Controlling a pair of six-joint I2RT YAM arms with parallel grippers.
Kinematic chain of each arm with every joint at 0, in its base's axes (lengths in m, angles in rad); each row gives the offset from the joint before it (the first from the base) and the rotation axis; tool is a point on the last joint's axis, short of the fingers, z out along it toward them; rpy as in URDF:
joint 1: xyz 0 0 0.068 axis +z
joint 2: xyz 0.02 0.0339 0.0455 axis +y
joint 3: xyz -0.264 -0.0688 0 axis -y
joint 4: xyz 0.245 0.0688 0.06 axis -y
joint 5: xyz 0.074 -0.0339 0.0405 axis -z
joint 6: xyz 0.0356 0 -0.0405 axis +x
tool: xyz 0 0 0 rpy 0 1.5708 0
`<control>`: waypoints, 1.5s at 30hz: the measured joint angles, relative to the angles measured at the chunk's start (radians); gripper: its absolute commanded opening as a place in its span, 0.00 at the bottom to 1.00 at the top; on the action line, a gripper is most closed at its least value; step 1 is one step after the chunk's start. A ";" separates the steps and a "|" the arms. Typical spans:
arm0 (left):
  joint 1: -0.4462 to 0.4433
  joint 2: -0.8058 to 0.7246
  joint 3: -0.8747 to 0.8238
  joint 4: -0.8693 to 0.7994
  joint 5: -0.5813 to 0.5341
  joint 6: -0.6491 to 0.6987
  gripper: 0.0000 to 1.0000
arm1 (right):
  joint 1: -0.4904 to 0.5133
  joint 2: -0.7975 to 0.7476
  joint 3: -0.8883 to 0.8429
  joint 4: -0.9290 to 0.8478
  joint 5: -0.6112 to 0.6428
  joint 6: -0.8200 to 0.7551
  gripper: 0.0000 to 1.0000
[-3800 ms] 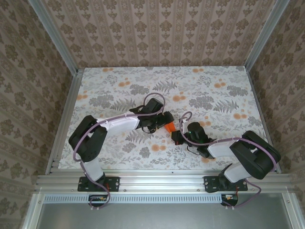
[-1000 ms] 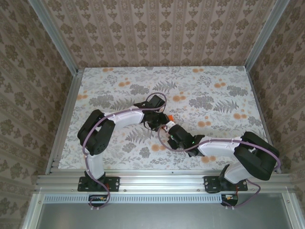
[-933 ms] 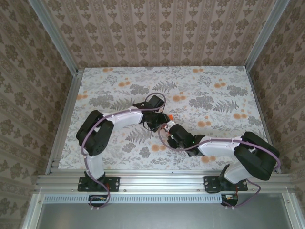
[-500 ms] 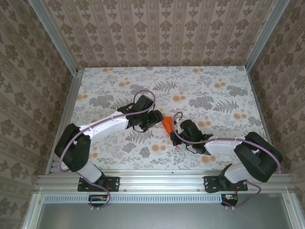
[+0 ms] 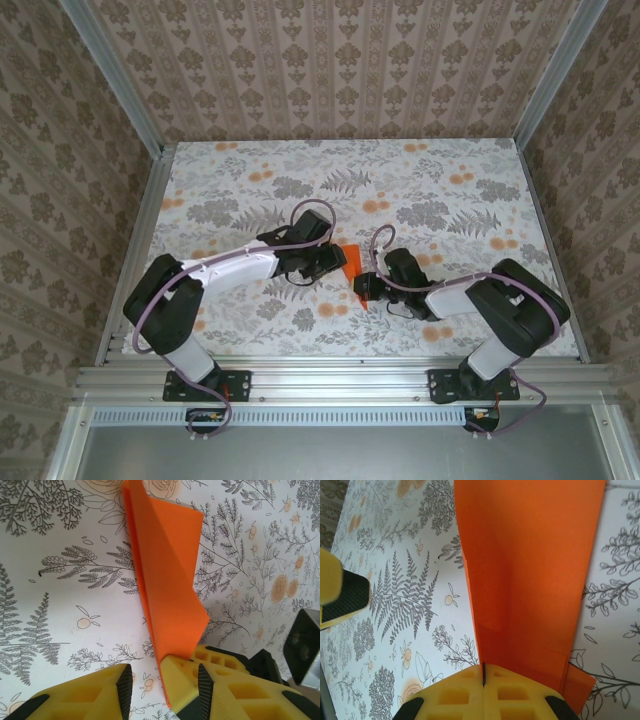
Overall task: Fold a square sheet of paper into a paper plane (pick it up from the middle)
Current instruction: Fold the wing for the fifth time at the center of the table.
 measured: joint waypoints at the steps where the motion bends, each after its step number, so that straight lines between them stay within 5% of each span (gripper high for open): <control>1: 0.000 0.000 0.000 0.004 0.000 0.000 0.42 | -0.005 0.012 -0.005 0.018 -0.006 0.014 0.00; 11: 0.000 0.038 0.000 0.061 0.033 0.001 0.37 | -0.066 0.103 -0.034 0.198 -0.086 0.170 0.00; 27: 0.013 0.208 0.113 0.154 0.087 0.034 0.20 | -0.134 0.115 -0.034 0.208 -0.184 0.278 0.03; 36: 0.023 0.259 0.126 0.180 0.106 0.034 0.20 | -0.134 0.056 -0.034 0.139 -0.184 0.274 0.21; 45: 0.024 0.291 0.151 0.193 0.118 0.034 0.20 | -0.133 -0.126 -0.007 -0.162 -0.128 0.144 0.42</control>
